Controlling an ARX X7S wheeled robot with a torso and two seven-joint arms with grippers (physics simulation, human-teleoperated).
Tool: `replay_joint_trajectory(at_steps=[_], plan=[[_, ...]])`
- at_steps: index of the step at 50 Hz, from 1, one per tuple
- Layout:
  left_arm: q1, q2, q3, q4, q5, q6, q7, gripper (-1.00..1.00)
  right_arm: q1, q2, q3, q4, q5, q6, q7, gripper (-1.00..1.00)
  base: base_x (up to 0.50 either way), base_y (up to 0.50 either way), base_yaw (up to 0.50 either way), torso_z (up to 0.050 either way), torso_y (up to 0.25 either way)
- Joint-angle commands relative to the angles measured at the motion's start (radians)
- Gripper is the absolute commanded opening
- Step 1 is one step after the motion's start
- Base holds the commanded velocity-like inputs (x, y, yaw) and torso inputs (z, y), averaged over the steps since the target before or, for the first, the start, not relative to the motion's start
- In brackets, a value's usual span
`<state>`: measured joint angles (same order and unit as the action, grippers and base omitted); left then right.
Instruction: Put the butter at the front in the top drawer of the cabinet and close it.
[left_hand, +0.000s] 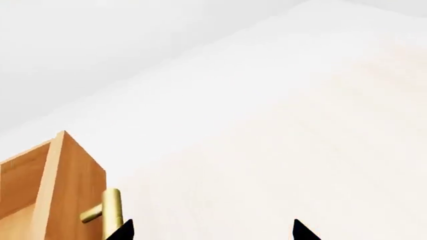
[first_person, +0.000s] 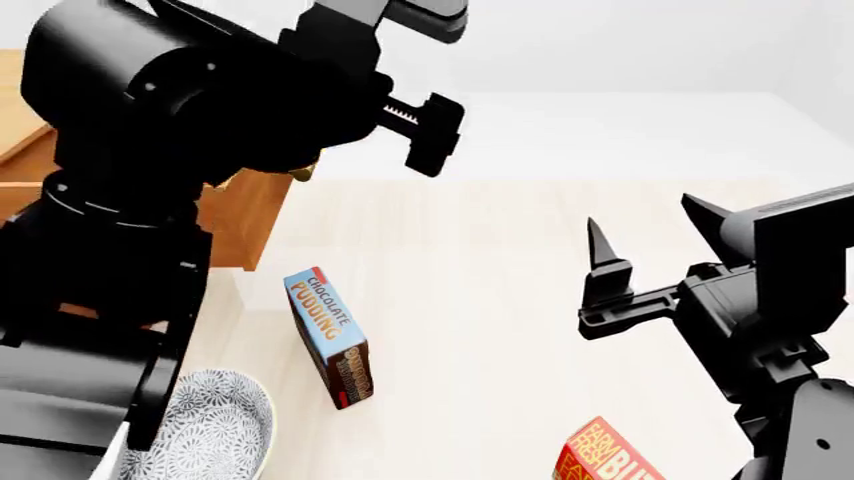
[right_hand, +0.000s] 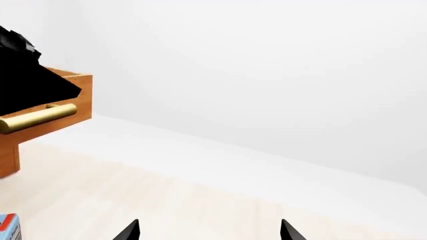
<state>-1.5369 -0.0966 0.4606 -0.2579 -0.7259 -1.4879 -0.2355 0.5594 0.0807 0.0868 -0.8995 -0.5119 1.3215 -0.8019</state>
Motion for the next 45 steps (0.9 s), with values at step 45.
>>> replay_joint_trajectory(at_steps=[45], plan=[[0.222, -0.137, 0.074, 0.090, -0.571, 0.046, -0.500, 1.00, -0.027, 0.000, 0.020, 0.006, 0.062, -0.021, 0.036, 1.00, 0.00, 0.00, 0.00, 0.000, 0.000]])
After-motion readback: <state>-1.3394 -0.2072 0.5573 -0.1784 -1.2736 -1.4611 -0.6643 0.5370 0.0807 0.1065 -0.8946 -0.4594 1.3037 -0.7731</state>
